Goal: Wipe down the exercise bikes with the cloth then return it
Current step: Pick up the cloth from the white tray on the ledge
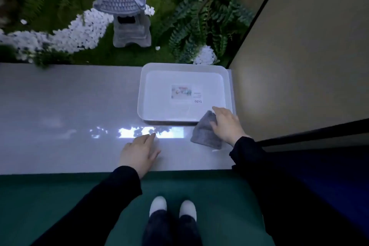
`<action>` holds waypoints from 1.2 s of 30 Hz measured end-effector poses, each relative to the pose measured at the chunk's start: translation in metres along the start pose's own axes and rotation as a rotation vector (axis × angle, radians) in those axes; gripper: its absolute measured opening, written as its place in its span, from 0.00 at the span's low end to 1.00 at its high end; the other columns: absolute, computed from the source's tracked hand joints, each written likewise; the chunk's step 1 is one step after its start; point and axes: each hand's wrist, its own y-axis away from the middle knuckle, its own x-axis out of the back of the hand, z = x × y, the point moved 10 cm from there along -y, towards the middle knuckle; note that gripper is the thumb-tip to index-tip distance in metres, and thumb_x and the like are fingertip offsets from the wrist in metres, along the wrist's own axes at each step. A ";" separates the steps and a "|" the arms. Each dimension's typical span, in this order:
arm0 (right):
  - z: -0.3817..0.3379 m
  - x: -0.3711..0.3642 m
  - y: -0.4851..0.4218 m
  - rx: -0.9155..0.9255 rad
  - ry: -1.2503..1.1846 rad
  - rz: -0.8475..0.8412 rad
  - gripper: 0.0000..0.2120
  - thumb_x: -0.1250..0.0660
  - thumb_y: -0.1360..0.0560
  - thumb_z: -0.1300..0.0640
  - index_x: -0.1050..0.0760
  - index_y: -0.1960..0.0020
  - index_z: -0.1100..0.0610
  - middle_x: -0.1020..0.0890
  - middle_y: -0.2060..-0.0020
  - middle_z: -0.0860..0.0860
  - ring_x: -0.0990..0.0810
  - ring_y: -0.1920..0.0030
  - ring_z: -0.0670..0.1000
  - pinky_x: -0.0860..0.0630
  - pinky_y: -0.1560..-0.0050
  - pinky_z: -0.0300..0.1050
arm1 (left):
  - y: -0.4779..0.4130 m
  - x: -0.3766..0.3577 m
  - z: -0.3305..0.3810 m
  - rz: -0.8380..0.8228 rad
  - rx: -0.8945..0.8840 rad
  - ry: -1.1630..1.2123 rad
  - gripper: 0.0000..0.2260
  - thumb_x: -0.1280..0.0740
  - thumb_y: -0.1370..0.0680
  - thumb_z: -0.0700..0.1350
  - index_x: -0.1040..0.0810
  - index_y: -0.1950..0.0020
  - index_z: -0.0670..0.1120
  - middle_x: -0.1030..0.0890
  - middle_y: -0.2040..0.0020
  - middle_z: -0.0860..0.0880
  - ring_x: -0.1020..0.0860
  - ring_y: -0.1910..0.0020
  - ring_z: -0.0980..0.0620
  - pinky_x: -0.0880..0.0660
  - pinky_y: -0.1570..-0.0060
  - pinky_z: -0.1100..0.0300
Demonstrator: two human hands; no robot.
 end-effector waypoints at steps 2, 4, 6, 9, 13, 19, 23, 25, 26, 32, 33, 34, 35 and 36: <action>0.002 -0.007 -0.014 0.000 0.000 0.000 0.27 0.41 0.20 0.55 0.44 0.24 0.59 0.35 0.27 0.56 0.40 0.26 0.55 0.43 0.29 0.53 | -0.004 -0.016 -0.007 -0.007 0.011 0.011 0.26 0.45 0.20 0.58 0.43 0.24 0.50 0.35 0.27 0.50 0.35 0.30 0.51 0.36 0.36 0.56; 0.005 -0.016 -0.027 -0.015 0.000 -0.049 0.29 0.39 0.20 0.54 0.46 0.24 0.58 0.33 0.29 0.57 0.39 0.27 0.56 0.44 0.29 0.55 | -0.007 -0.033 -0.016 0.008 0.008 0.021 0.26 0.44 0.20 0.58 0.41 0.25 0.49 0.33 0.28 0.49 0.34 0.31 0.49 0.36 0.36 0.55; 0.009 -0.030 -0.036 -0.040 0.016 -0.112 0.29 0.38 0.21 0.53 0.46 0.24 0.57 0.31 0.32 0.58 0.36 0.30 0.58 0.42 0.30 0.55 | -0.007 -0.044 -0.019 0.019 0.010 0.049 0.25 0.43 0.21 0.57 0.39 0.26 0.48 0.31 0.29 0.48 0.32 0.32 0.48 0.35 0.37 0.53; 0.013 -0.034 -0.040 -0.062 0.035 -0.100 0.25 0.37 0.22 0.55 0.38 0.28 0.58 0.27 0.37 0.58 0.31 0.34 0.59 0.39 0.34 0.53 | -0.007 -0.051 -0.021 0.024 0.019 0.055 0.25 0.42 0.21 0.56 0.37 0.27 0.48 0.30 0.31 0.48 0.31 0.33 0.48 0.34 0.38 0.53; 0.005 -0.018 -0.029 -0.026 -0.009 0.098 0.10 0.38 0.22 0.59 0.26 0.43 0.61 0.21 0.46 0.57 0.27 0.43 0.59 0.32 0.41 0.53 | -0.003 -0.051 -0.020 0.012 0.037 0.084 0.24 0.43 0.21 0.56 0.37 0.27 0.48 0.31 0.30 0.49 0.32 0.32 0.49 0.35 0.38 0.54; -0.013 0.006 0.008 0.026 -0.307 0.143 0.03 0.42 0.21 0.62 0.31 0.53 0.57 0.25 0.52 0.54 0.26 0.54 0.56 0.28 0.53 0.51 | 0.001 -0.013 -0.010 0.026 0.025 0.160 0.23 0.43 0.20 0.55 0.36 0.27 0.48 0.31 0.29 0.49 0.33 0.31 0.49 0.36 0.36 0.55; -0.046 0.064 0.029 0.107 -0.514 0.247 0.06 0.42 0.21 0.62 0.34 0.56 0.54 0.28 0.57 0.50 0.29 0.58 0.50 0.35 0.59 0.41 | 0.001 0.044 0.004 0.080 0.000 0.262 0.21 0.44 0.19 0.54 0.36 0.27 0.48 0.31 0.30 0.50 0.33 0.32 0.49 0.37 0.36 0.57; -0.067 0.102 0.039 0.139 -0.634 0.294 0.06 0.41 0.21 0.62 0.32 0.56 0.55 0.27 0.57 0.51 0.29 0.58 0.49 0.34 0.60 0.38 | 0.001 0.079 0.010 0.093 0.004 0.360 0.21 0.45 0.19 0.53 0.37 0.27 0.49 0.32 0.29 0.50 0.34 0.31 0.50 0.37 0.35 0.57; -0.078 0.121 0.045 0.152 -0.704 0.310 0.05 0.40 0.21 0.62 0.31 0.56 0.56 0.26 0.58 0.52 0.28 0.58 0.48 0.33 0.60 0.37 | 0.001 0.098 0.012 0.103 0.015 0.438 0.21 0.45 0.19 0.54 0.37 0.27 0.49 0.32 0.29 0.49 0.34 0.31 0.49 0.38 0.35 0.57; -0.144 0.226 0.090 0.293 -1.095 0.243 0.04 0.40 0.19 0.60 0.29 0.53 0.59 0.26 0.62 0.51 0.27 0.63 0.45 0.30 0.62 0.35 | 0.003 0.201 0.029 0.085 0.100 1.280 0.25 0.41 0.22 0.60 0.34 0.28 0.49 0.30 0.30 0.49 0.31 0.33 0.50 0.38 0.35 0.57; -0.151 0.240 0.096 0.315 -1.175 0.214 0.04 0.40 0.19 0.60 0.28 0.53 0.58 0.25 0.62 0.50 0.26 0.63 0.44 0.30 0.63 0.35 | 0.006 0.215 0.036 0.043 0.065 1.456 0.27 0.39 0.24 0.61 0.32 0.29 0.48 0.27 0.32 0.49 0.29 0.34 0.50 0.36 0.34 0.55; -0.156 0.253 0.101 0.336 -1.261 0.186 0.04 0.39 0.19 0.59 0.28 0.52 0.57 0.24 0.61 0.51 0.25 0.62 0.44 0.29 0.63 0.35 | 0.010 0.230 0.041 0.009 0.025 1.591 0.28 0.37 0.26 0.63 0.29 0.31 0.48 0.24 0.35 0.49 0.26 0.36 0.50 0.34 0.34 0.53; -0.158 0.265 0.106 0.346 -1.343 0.163 0.04 0.39 0.19 0.58 0.27 0.51 0.57 0.23 0.59 0.51 0.23 0.60 0.45 0.27 0.61 0.36 | 0.014 0.245 0.043 -0.016 -0.006 1.693 0.28 0.35 0.28 0.62 0.26 0.34 0.47 0.21 0.38 0.48 0.23 0.39 0.50 0.31 0.36 0.51; -0.158 0.275 0.111 0.344 -1.408 0.158 0.04 0.39 0.19 0.57 0.26 0.50 0.57 0.22 0.57 0.52 0.22 0.59 0.47 0.26 0.60 0.38 | 0.018 0.258 0.044 -0.033 -0.031 1.770 0.26 0.33 0.30 0.61 0.23 0.37 0.46 0.19 0.42 0.48 0.21 0.42 0.49 0.28 0.39 0.51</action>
